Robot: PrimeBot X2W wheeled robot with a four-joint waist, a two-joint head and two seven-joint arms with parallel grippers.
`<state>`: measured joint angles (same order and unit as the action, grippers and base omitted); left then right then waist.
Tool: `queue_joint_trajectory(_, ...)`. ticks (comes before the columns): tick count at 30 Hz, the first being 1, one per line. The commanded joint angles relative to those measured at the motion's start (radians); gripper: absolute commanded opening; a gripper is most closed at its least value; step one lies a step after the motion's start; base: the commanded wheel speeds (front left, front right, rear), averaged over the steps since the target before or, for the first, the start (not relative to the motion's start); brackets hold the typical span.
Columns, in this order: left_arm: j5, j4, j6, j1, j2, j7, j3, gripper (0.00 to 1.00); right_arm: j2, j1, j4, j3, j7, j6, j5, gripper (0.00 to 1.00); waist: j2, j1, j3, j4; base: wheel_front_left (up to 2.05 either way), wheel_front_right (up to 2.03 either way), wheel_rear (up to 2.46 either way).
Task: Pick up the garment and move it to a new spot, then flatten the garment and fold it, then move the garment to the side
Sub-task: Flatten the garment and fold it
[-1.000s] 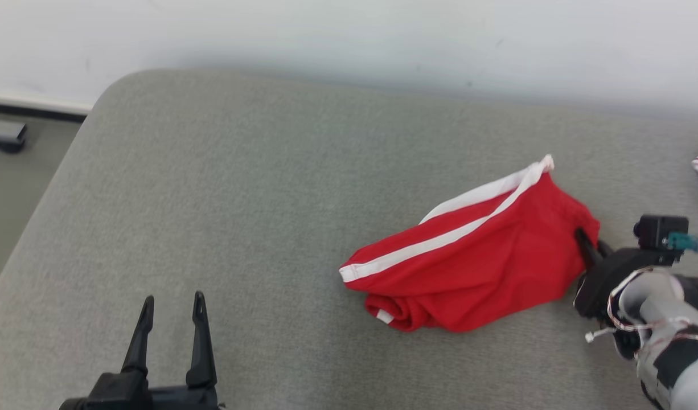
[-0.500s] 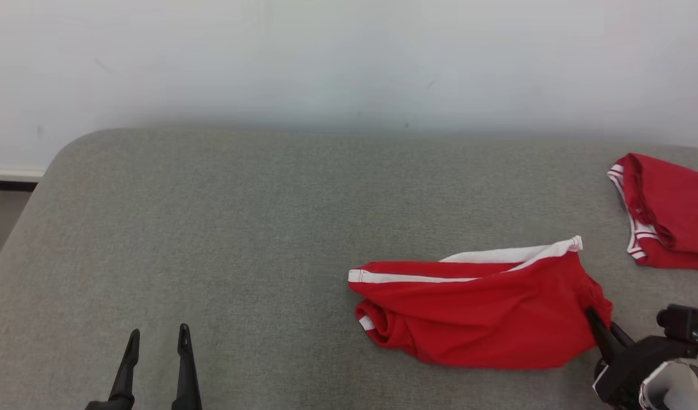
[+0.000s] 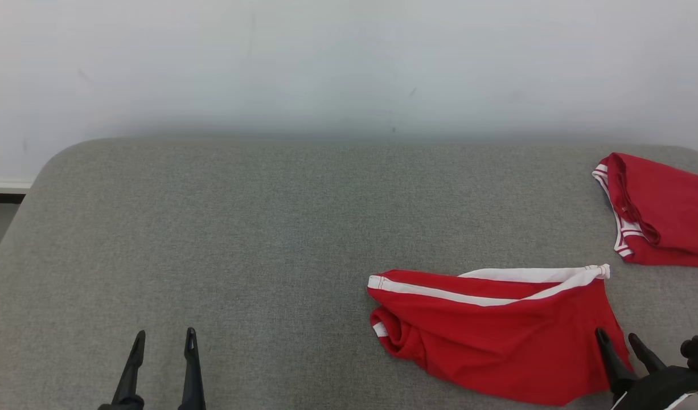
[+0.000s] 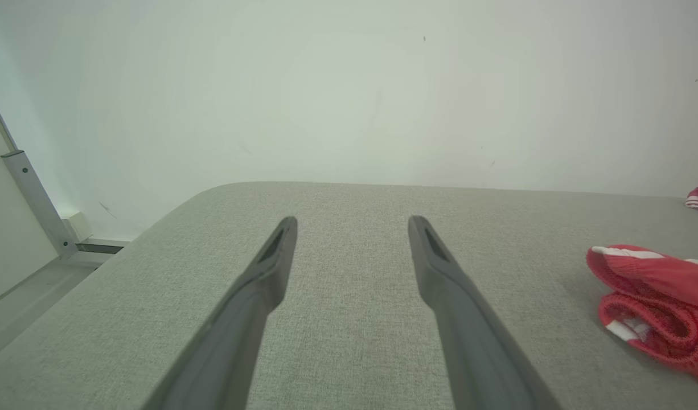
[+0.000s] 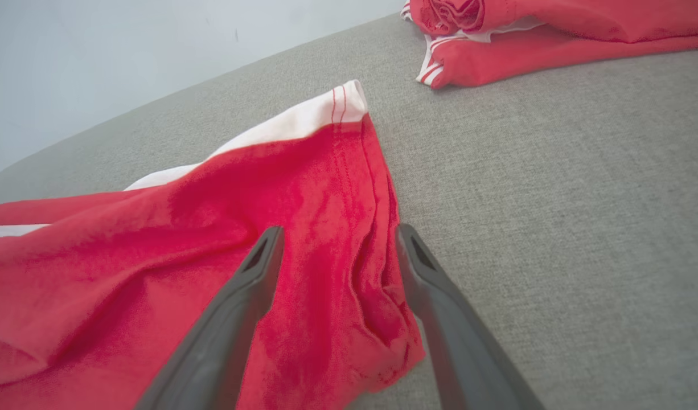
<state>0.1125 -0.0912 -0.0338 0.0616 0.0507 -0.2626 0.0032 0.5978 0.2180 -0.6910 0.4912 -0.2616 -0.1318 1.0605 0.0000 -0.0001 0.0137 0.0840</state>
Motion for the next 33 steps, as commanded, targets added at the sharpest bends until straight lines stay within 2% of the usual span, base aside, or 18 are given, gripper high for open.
queue_joint_trajectory(1,-0.027,0.003,0.001,0.008,0.003,-0.003,-0.005,1.00,-0.005,0.002,-0.009,-0.012,-0.004,0.003,-0.026,1.00,0.0000,0.0001,-0.002,0.004,0.00,0.00,0.00)
queue_joint_trajectory(9,-0.069,-0.006,-0.003,0.016,0.018,-0.003,-0.002,1.00,-0.033,0.109,-0.115,-0.025,0.050,0.003,-0.143,1.00,0.0000,0.0001,-0.010,0.012,0.00,0.00,0.00)
queue_joint_trajectory(14,-0.074,-0.006,-0.009,0.002,0.019,-0.003,-0.001,1.00,-0.052,0.173,-0.235,-0.024,0.095,0.003,-0.187,1.00,0.0000,0.0001,-0.004,0.029,0.00,0.00,0.00)
queue_joint_trajectory(22,-0.068,0.001,-0.001,0.008,0.014,-0.003,0.005,1.00,-0.102,0.202,-0.366,-0.016,0.145,0.003,-0.176,1.00,0.0000,0.0001,0.013,0.047,0.00,0.00,0.00)
queue_joint_trajectory(23,-0.066,0.001,0.001,0.011,0.013,-0.003,0.006,1.00,-0.111,0.197,-0.374,-0.011,0.160,0.003,-0.171,0.46,0.0000,0.0001,0.014,0.046,0.00,0.00,0.00)
queue_joint_trajectory(24,-0.065,0.002,0.002,0.013,0.012,-0.003,0.007,1.00,-0.118,0.197,-0.377,-0.009,0.167,0.003,-0.164,0.07,0.0000,0.0001,0.014,0.044,0.00,0.00,0.00)
queue_joint_trajectory(25,-0.064,0.002,0.003,0.014,0.012,-0.003,0.008,1.00,-0.120,0.198,-0.378,-0.006,0.170,0.003,-0.160,0.00,0.0000,0.0001,0.015,0.042,0.00,0.00,0.00)
queue_joint_trajectory(28,-0.060,0.002,0.007,0.018,0.011,-0.003,0.012,1.00,-0.109,0.206,-0.375,-0.010,0.158,0.003,-0.145,0.00,0.0000,0.0001,0.010,0.032,0.00,0.00,0.00)
queue_joint_trajectory(33,-0.056,0.007,0.010,0.017,0.008,-0.003,0.016,1.00,-0.054,0.230,-0.385,-0.031,0.125,0.003,-0.126,0.00,0.0000,0.0001,0.007,0.013,0.00,0.00,0.00)
